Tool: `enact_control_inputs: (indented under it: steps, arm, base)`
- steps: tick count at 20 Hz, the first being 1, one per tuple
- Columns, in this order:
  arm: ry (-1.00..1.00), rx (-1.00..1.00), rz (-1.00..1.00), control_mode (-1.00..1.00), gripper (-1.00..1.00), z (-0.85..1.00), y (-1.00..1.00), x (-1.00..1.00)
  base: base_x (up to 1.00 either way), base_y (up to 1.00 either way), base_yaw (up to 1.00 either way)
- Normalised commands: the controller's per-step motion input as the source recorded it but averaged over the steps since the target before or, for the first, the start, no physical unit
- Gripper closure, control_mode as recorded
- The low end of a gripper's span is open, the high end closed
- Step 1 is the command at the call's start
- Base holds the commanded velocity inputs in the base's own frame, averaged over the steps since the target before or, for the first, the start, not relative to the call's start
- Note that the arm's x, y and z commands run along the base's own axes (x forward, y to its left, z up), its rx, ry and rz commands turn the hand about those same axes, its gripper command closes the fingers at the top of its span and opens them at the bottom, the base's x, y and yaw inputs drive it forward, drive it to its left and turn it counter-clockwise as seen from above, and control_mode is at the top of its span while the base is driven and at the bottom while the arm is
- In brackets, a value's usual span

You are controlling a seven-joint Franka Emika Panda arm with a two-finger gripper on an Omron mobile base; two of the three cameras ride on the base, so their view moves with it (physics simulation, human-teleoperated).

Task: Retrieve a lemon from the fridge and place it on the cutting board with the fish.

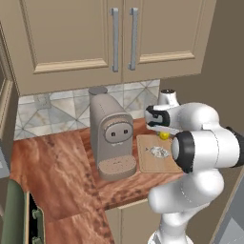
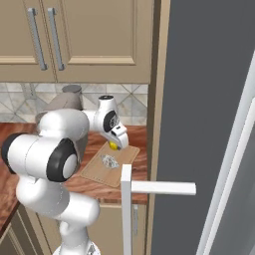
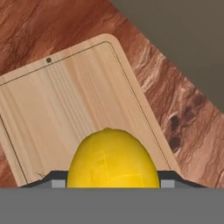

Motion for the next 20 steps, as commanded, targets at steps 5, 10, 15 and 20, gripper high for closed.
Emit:
enact_control_inputs:
  steps: [5,10,15,20]
  arm:
    - [0.0,-0.02,0.02,-1.0,1.0,-0.3,0.0,0.09]
    - [0.0,-0.01,0.04,-1.0,1.0,-0.32,0.0,0.13]
    - [0.0,-0.01,0.03,-1.0,1.0,-0.27,0.0,0.18]
    - [0.0,0.0,0.02,-1.0,1.0,-0.26,0.0,0.26]
  base:
    - [0.0,0.0,0.0]
    - [0.0,0.0,0.0]
    - [0.0,0.0,0.0]
    - [0.0,0.0,0.0]
